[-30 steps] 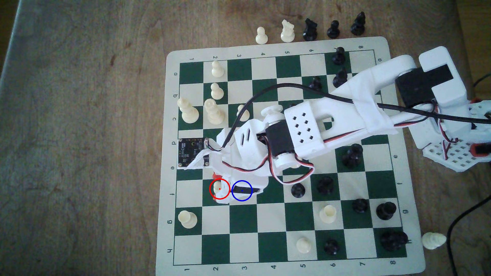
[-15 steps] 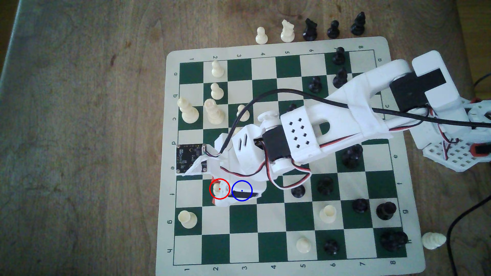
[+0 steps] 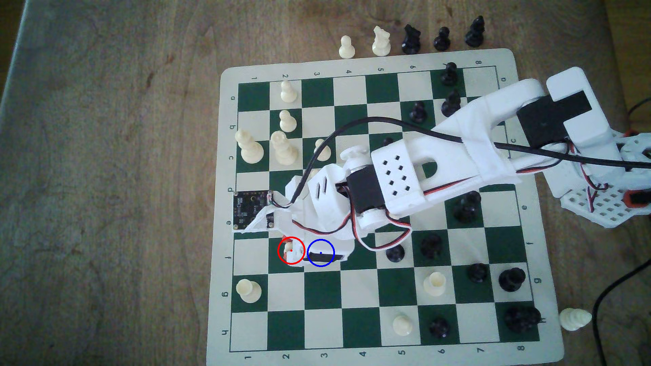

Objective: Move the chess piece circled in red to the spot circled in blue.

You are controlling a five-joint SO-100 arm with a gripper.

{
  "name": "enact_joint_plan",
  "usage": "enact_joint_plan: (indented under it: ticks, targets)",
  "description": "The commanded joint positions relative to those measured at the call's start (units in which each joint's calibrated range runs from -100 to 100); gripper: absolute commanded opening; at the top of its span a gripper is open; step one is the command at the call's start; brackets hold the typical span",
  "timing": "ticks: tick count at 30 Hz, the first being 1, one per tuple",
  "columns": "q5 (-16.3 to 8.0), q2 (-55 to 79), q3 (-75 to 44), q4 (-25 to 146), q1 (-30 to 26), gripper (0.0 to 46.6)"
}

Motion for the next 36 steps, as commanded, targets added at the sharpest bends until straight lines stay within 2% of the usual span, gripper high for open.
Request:
enact_joint_plan:
  ticks: [1, 13, 27, 31, 36]
  targets:
    - [0.29, -1.54, -6.4, 0.88, -0.62, 0.4]
    - [-0.1, -6.12, -6.22, -1.66, -0.54, 0.4]
    - [-0.24, -22.93, 15.45, -3.62, -2.34, 0.3]
    - [-0.34, -22.76, 20.08, -5.83, -3.12, 0.3]
    - [-0.39, -21.15, 20.17, -7.22, -2.81, 0.3]
